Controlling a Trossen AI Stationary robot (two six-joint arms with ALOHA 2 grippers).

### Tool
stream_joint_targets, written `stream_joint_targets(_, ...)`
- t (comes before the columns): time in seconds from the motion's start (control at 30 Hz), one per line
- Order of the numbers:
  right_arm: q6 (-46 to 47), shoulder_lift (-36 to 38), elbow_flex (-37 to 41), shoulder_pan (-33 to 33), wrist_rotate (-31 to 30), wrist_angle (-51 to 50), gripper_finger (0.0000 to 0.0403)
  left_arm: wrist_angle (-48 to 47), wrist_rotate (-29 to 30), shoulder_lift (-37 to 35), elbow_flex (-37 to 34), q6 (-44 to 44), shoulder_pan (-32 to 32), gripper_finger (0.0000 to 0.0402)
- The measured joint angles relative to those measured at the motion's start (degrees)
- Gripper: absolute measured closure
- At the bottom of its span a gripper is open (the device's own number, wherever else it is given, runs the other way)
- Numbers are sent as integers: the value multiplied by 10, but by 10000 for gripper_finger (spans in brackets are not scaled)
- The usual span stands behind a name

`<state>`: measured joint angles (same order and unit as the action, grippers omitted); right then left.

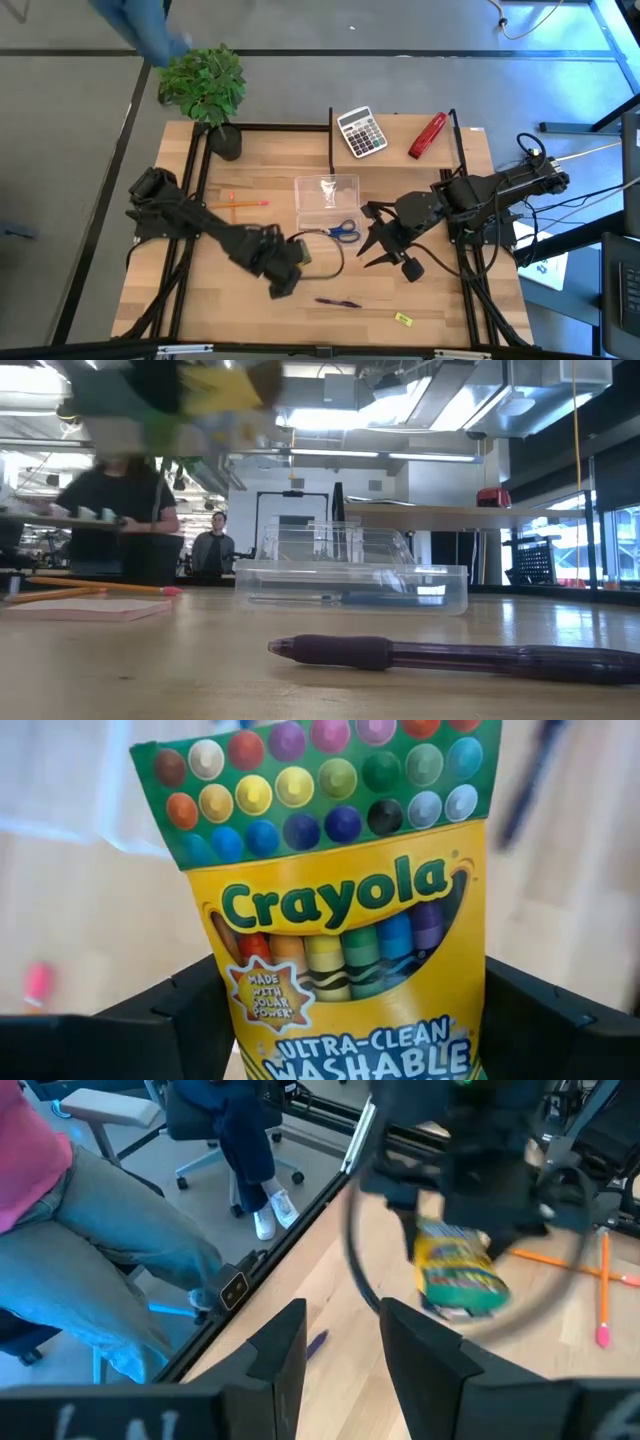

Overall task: Pack school essentials
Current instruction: Put the yellow crayon box into the transparent supply box

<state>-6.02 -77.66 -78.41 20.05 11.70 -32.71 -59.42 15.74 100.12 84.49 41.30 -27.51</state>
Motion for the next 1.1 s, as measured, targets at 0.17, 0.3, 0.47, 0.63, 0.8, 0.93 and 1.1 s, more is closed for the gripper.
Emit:
stream_joint_targets(0.17,0,4,0,0,0,0,270,8,3,0,0,-97,61,94)
stream_joint_targets(0.3,0,9,0,0,0,0,270,40,3,0,0,-173,105,94)
stream_joint_targets(0.47,15,9,0,0,0,0,270,85,3,0,0,-254,151,93)
stream_joint_targets(0.63,15,10,0,0,-1,0,270,118,-2,2,0,-301,178,93)
stream_joint_targets(0.8,15,15,0,0,-1,3,270,142,-7,20,1,-323,181,93)
stream_joint_targets(0.93,15,21,0,0,-1,3,270,143,-18,43,1,-325,177,92)
stream_joint_targets(1.1,12,27,0,0,-1,3,270,158,-18,71,1,-329,177,92)
